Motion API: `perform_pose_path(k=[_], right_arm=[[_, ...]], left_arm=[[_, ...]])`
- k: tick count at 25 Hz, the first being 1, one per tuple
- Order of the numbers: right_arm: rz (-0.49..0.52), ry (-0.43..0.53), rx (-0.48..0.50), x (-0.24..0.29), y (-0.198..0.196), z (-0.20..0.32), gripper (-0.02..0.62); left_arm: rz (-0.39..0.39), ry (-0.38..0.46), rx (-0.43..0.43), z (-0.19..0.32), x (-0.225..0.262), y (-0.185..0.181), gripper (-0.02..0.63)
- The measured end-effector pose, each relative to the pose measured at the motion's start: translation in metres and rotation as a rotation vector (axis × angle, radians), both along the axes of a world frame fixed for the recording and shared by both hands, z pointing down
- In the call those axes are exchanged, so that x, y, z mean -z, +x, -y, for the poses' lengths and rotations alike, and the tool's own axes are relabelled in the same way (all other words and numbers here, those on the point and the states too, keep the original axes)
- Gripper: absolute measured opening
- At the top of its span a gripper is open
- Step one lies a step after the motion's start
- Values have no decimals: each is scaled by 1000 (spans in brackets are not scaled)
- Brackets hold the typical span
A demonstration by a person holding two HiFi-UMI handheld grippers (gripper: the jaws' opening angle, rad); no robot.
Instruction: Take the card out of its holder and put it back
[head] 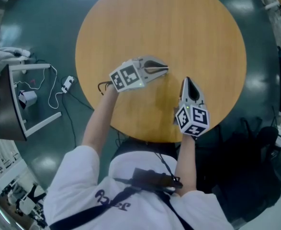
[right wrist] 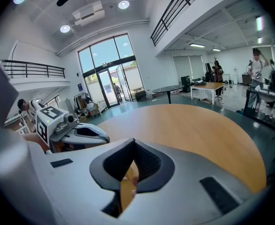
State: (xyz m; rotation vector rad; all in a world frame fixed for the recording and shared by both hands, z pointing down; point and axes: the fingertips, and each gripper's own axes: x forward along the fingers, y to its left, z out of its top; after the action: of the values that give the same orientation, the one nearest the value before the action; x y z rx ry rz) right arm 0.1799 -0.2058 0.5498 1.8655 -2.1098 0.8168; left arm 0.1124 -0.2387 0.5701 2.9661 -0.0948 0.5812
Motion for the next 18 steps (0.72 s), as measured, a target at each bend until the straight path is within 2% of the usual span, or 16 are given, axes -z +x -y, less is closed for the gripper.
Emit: perform_pose_path(k=[5, 9, 14, 18], right_arm=[[-4, -15, 3, -6, 0, -1, 21], [-4, -18, 7, -7, 0, 0, 20], [-5, 7, 14, 1, 1, 2, 21], [-6, 37, 23, 13, 0, -2, 20]], left_arm=[[17, -3, 15, -4, -27, 1, 28], [6, 35, -17, -10, -33, 2, 28], [18, 14, 5, -6, -40, 4, 33], [30, 19, 62, 2, -40, 3, 96]])
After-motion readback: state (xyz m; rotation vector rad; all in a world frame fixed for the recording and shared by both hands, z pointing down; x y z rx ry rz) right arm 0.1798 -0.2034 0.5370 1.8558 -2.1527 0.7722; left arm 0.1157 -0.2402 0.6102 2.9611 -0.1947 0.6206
